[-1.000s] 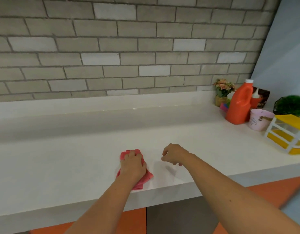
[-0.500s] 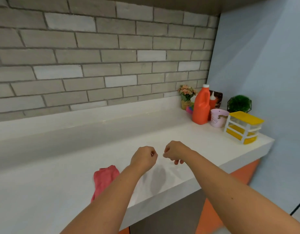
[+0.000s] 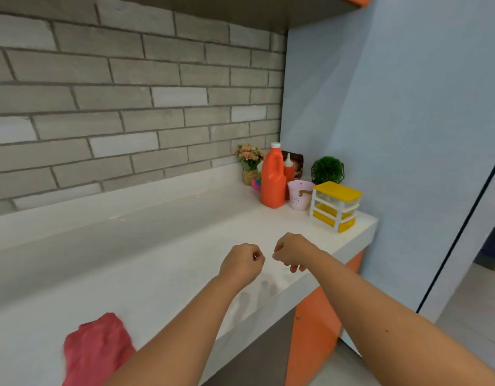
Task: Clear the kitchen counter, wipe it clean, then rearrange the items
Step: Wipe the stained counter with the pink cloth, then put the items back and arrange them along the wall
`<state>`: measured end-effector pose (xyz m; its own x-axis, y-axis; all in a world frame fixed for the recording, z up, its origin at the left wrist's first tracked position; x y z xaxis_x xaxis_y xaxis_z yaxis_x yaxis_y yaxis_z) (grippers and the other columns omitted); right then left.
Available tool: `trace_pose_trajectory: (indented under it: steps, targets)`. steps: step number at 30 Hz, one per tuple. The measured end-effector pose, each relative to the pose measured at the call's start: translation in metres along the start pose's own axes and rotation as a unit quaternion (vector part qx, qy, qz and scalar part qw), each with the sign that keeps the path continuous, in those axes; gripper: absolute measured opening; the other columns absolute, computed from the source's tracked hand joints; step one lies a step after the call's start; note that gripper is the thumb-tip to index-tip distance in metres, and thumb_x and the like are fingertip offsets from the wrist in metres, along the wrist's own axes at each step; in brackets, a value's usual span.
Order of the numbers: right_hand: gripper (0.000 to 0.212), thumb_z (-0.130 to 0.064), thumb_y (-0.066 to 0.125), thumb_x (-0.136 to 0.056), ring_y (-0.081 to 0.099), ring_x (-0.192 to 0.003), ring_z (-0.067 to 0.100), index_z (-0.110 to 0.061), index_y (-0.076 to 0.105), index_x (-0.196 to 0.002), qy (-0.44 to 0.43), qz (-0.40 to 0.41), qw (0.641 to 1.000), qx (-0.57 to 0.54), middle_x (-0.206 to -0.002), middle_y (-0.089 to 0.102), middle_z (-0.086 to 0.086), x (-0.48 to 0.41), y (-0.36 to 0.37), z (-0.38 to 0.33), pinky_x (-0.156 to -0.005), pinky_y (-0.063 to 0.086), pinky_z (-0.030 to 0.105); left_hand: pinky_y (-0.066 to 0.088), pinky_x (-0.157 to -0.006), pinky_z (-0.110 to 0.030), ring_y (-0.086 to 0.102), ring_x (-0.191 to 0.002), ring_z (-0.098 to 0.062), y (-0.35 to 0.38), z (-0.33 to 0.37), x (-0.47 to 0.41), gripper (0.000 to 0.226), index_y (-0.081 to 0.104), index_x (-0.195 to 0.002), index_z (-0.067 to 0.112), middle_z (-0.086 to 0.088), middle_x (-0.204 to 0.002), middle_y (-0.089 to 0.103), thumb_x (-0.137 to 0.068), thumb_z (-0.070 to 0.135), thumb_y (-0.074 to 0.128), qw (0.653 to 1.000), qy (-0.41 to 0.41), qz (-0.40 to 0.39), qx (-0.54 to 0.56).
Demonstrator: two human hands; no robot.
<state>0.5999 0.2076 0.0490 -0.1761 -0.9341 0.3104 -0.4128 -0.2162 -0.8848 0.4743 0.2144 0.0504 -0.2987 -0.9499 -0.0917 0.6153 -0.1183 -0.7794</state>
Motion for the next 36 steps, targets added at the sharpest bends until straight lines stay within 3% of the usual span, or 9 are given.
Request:
trace_pose_trajectory:
  steps: [10,13,18,21,23,26,29,32,36]
  targets:
    - [0.028,-0.020,0.048,-0.091,0.063,-0.070,0.021,-0.008,0.059,-0.114,0.008,0.046,0.999,-0.011,-0.092,0.061,0.006,-0.044,-0.060,0.101,-0.068,0.052,0.031,0.049,-0.071,-0.028,0.057,-0.079,-0.015,0.074,0.080,-0.060,0.021,0.068,-0.095,0.011,-0.003,-0.095,0.068,-0.090,0.019,0.048,0.999,0.011,-0.006,0.038]
    - [0.024,-0.018,0.050,-0.090,0.061,-0.070,0.021,-0.006,0.064,-0.105,0.013,0.080,0.996,-0.028,-0.083,0.061,0.006,-0.059,-0.080,0.138,-0.060,0.049,0.028,0.048,-0.070,-0.028,0.057,-0.077,-0.015,0.099,0.099,-0.076,0.021,0.067,-0.094,0.011,-0.004,-0.093,0.068,-0.090,0.019,0.048,0.998,0.004,-0.007,0.059]
    - [0.012,-0.017,0.053,-0.085,0.056,-0.071,0.024,-0.008,0.056,-0.078,0.047,0.131,0.986,-0.089,-0.077,0.056,0.008,-0.084,-0.102,0.196,-0.063,0.048,0.030,0.046,-0.064,-0.027,0.055,-0.070,-0.015,0.135,0.118,-0.097,0.020,0.066,-0.093,0.010,-0.002,-0.081,0.062,-0.090,0.017,0.047,0.995,-0.007,-0.015,0.096]
    - [0.019,-0.013,0.050,-0.084,0.052,-0.067,0.025,-0.010,0.050,-0.066,0.070,0.148,0.975,-0.150,-0.068,0.052,0.006,-0.097,-0.110,0.222,-0.063,0.048,0.030,0.044,-0.060,-0.024,0.057,-0.069,-0.016,0.147,0.119,-0.113,0.018,0.064,-0.095,0.013,0.004,-0.074,0.057,-0.090,0.018,0.048,0.992,-0.023,-0.023,0.118]
    - [0.017,-0.010,0.049,-0.084,0.051,-0.063,0.023,-0.004,0.058,-0.072,0.083,0.165,0.959,-0.213,-0.067,0.053,0.008,-0.106,-0.117,0.239,-0.062,0.048,0.032,0.043,-0.058,-0.022,0.058,-0.070,-0.017,0.153,0.118,-0.125,0.017,0.063,-0.099,0.014,0.006,-0.074,0.055,-0.091,0.019,0.049,0.990,-0.031,-0.020,0.137]
    - [0.026,-0.007,0.052,-0.085,0.049,-0.074,0.024,0.004,0.065,-0.105,0.102,0.156,0.928,-0.323,-0.076,0.053,0.009,-0.123,-0.115,0.261,-0.060,0.042,0.031,0.043,-0.061,-0.022,0.058,-0.074,-0.018,0.162,0.119,-0.142,0.019,0.059,-0.106,0.014,0.002,-0.085,0.055,-0.091,0.020,0.050,0.987,-0.035,-0.023,0.157]
    - [0.044,-0.008,0.054,-0.088,0.054,-0.095,0.025,-0.004,0.051,-0.131,0.096,0.160,0.921,-0.343,-0.103,0.059,0.011,-0.136,-0.118,0.269,-0.079,0.044,0.032,0.042,-0.066,-0.025,0.054,-0.078,-0.017,0.172,0.124,-0.156,0.024,0.056,-0.114,0.016,-0.001,-0.097,0.055,-0.091,0.020,0.052,0.984,-0.031,-0.021,0.174]
    - [0.055,-0.007,0.051,-0.091,0.044,-0.127,0.027,-0.009,0.034,-0.143,0.068,0.152,0.915,-0.367,-0.142,0.042,0.012,-0.147,-0.124,0.267,-0.099,0.039,0.033,0.043,-0.075,-0.024,0.053,-0.091,-0.016,0.183,0.129,-0.168,0.033,0.050,-0.123,0.017,-0.003,-0.111,0.054,-0.091,0.021,0.053,0.984,-0.035,-0.025,0.173]
    - [0.058,-0.006,0.047,-0.093,0.036,-0.135,0.026,-0.012,0.027,-0.147,0.042,0.133,0.909,-0.394,-0.150,0.033,0.009,-0.165,-0.127,0.267,-0.101,0.036,0.033,0.040,-0.088,-0.023,0.053,-0.114,-0.021,0.196,0.137,-0.181,0.045,0.041,-0.135,0.015,-0.004,-0.134,0.046,-0.092,0.022,0.052,0.982,-0.058,-0.035,0.177]
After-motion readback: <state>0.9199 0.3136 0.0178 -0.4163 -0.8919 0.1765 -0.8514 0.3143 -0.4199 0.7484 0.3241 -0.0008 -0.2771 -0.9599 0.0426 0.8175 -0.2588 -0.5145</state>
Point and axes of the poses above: each hand's wrist, its own x-axis away from the middle knuckle, its own y-axis out of the palm, z = x × y, the point moved 9 cm from there along -x, towards the middle knuckle
